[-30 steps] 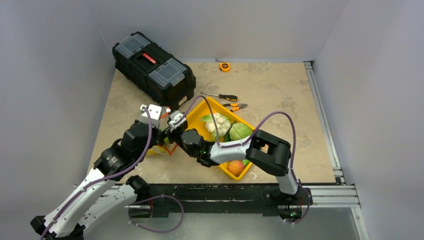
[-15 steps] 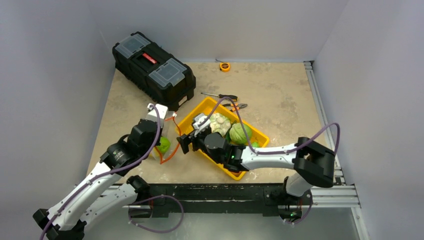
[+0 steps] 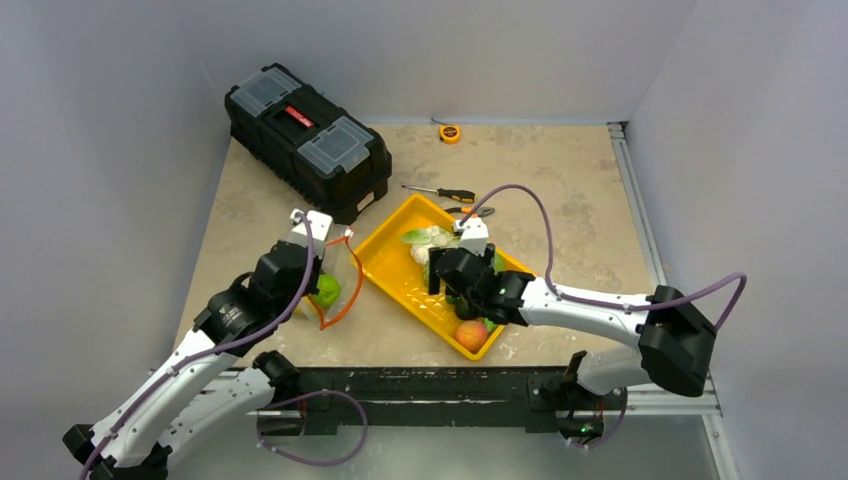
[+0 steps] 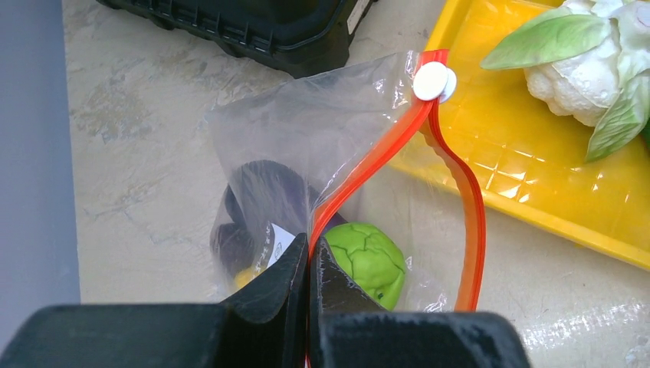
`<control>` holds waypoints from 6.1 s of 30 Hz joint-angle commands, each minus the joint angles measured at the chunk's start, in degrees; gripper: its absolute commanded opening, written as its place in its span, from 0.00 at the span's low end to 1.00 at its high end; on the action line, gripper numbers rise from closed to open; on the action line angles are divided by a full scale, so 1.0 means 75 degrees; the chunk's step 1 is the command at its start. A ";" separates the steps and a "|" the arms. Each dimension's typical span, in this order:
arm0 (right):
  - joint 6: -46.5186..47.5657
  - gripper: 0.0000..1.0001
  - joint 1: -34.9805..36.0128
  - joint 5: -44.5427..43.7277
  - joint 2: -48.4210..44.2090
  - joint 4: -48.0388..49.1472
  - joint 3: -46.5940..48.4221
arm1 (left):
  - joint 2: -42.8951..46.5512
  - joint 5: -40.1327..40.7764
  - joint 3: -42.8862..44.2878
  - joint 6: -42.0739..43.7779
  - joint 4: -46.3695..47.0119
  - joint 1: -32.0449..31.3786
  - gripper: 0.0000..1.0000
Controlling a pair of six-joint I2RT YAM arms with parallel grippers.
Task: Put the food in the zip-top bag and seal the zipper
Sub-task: Place the fake fruit in the zipper food storage bag, then pick up the fake fruit from the bin, then place the fake fruit in the zipper food storage bag.
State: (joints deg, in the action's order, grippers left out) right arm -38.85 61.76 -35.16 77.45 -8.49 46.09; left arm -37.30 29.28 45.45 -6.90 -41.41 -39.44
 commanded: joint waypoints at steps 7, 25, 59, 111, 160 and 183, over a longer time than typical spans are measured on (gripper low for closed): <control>-0.4207 0.80 -0.0894 0.0810 -0.1109 -0.3613 -0.0248 | 0.0157 -0.0107 0.0334 -0.0159 0.0091 -0.0021 0.00; -0.5155 0.70 -0.1285 0.2094 -0.0951 -0.2603 -0.0799 | 0.0090 -0.0023 0.0333 -0.0194 0.0051 -0.0017 0.00; -0.4191 0.21 -0.1479 0.1916 -0.0173 -0.2071 0.0084 | 0.0098 0.0010 0.0329 -0.0188 0.0046 -0.0016 0.00; 0.2267 0.00 0.1937 0.0297 0.3121 0.7297 0.2018 | 0.0910 0.0473 0.0052 -0.0287 0.0406 0.0044 0.00; 0.0821 0.80 0.1361 0.1279 0.4238 0.5014 0.3554 | 0.0985 0.0059 0.0032 -0.0182 0.0501 0.0037 0.00; -0.0281 0.76 0.1323 0.1835 0.1926 0.1813 0.2118 | 0.1106 0.0019 0.0097 -0.0159 0.0462 0.0073 0.00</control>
State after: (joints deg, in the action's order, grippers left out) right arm -36.38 71.88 -22.87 92.79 6.63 63.09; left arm -29.23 30.13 45.36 -7.90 -39.94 -39.03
